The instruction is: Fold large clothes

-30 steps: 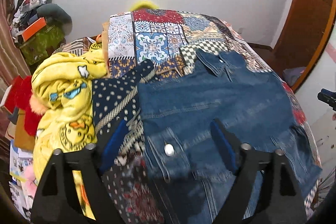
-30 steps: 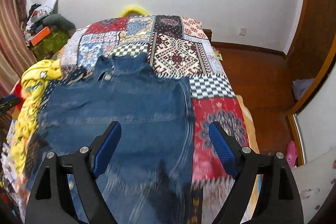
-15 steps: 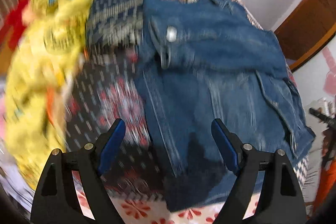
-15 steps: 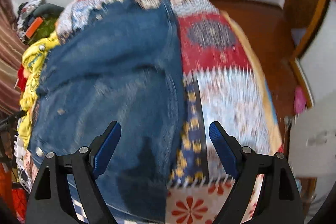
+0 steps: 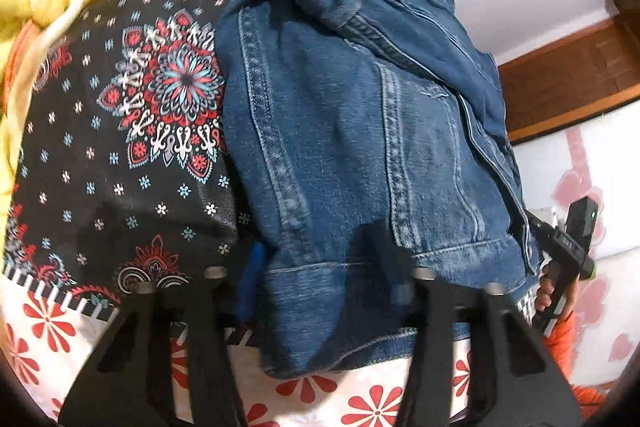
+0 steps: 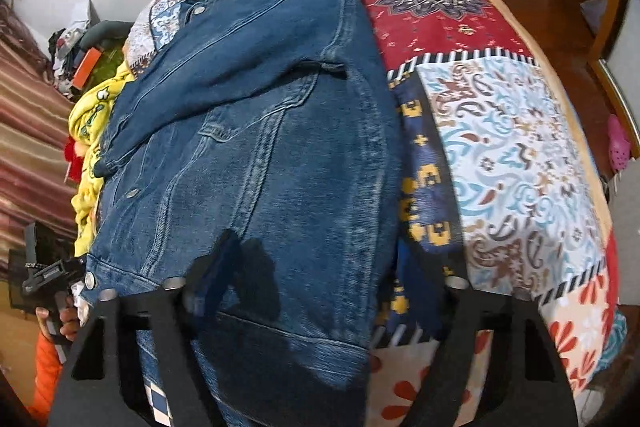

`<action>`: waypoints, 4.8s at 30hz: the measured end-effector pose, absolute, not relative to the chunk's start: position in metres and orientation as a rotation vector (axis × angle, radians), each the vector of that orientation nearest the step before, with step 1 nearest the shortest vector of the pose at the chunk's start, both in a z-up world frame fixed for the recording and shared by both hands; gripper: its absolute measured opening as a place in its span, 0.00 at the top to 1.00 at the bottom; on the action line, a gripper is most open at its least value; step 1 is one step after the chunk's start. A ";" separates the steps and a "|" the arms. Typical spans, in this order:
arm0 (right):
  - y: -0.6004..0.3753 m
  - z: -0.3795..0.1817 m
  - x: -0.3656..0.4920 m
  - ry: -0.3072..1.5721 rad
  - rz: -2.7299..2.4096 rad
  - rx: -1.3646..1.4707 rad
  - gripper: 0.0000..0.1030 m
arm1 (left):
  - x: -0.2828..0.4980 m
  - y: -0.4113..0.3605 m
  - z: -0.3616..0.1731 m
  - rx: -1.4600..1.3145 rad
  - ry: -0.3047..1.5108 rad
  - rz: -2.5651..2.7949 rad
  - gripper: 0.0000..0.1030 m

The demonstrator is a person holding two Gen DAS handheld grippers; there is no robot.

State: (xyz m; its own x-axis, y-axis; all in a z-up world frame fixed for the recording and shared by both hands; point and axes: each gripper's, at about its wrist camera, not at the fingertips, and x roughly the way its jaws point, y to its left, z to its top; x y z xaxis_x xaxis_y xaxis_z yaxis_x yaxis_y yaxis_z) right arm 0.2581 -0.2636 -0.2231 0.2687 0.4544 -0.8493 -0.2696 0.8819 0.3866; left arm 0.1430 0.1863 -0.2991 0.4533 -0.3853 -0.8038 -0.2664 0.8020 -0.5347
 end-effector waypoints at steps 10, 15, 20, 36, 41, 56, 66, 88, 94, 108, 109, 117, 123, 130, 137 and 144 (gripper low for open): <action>-0.255 -0.205 0.252 1.146 0.541 0.129 0.88 | 0.149 0.174 -0.218 -0.491 0.940 -0.071 0.85; -0.242 -0.152 0.272 1.003 0.600 0.143 0.88 | 0.178 0.195 -0.177 -0.506 0.823 -0.089 0.85; -0.225 -0.106 0.308 0.881 0.600 0.121 0.88 | 0.216 0.220 -0.143 -0.522 0.731 -0.082 0.86; -0.184 -0.162 0.462 0.952 0.438 0.233 0.88 | 0.373 0.287 -0.213 -0.630 0.855 0.090 0.86; -0.179 -0.201 0.477 1.025 0.420 0.191 0.88 | 0.388 0.285 -0.259 -0.565 0.975 0.091 0.83; -0.195 -0.131 0.413 0.860 0.387 -0.120 0.46 | 0.355 0.211 -0.184 -0.026 0.960 0.222 0.18; -0.176 -0.138 0.338 0.875 0.568 -0.115 0.27 | 0.316 0.146 -0.181 0.004 0.899 0.108 0.09; -0.089 -0.176 0.390 0.896 0.581 -0.338 0.22 | 0.426 0.205 -0.242 0.044 0.984 0.286 0.07; -0.086 -0.162 0.445 0.819 0.393 -0.320 0.22 | 0.445 0.250 -0.221 -0.046 0.936 0.400 0.07; -0.110 -0.141 0.403 0.816 0.549 -0.071 0.18 | 0.391 0.182 -0.193 -0.016 0.874 0.110 0.07; -0.107 -0.147 0.400 0.832 0.561 -0.091 0.18 | 0.390 0.175 -0.201 -0.013 0.892 0.094 0.07; -0.095 -0.198 0.418 0.946 0.517 -0.252 0.18 | 0.389 0.181 -0.256 -0.032 0.962 0.161 0.06; -0.101 -0.192 0.476 0.982 0.404 -0.174 0.18 | 0.389 0.214 -0.255 -0.053 0.942 0.294 0.05; -0.144 -0.196 0.478 1.016 0.292 -0.049 0.18 | 0.380 0.227 -0.249 -0.106 0.918 0.297 0.02; -0.155 -0.193 0.408 0.948 0.403 -0.207 0.18 | 0.349 0.239 -0.256 -0.057 0.940 0.375 0.02; -0.192 -0.191 0.366 0.914 0.387 -0.231 0.11 | 0.291 0.259 -0.251 -0.194 0.928 0.422 0.02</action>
State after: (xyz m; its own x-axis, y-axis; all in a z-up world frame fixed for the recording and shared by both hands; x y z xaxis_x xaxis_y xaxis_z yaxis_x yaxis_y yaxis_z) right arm 0.3663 -0.1916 -0.1913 0.5487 0.2272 -0.8046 -0.4204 0.9068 -0.0307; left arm 0.2913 0.2591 -0.2512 0.5253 0.2680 -0.8076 -0.4323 0.9015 0.0179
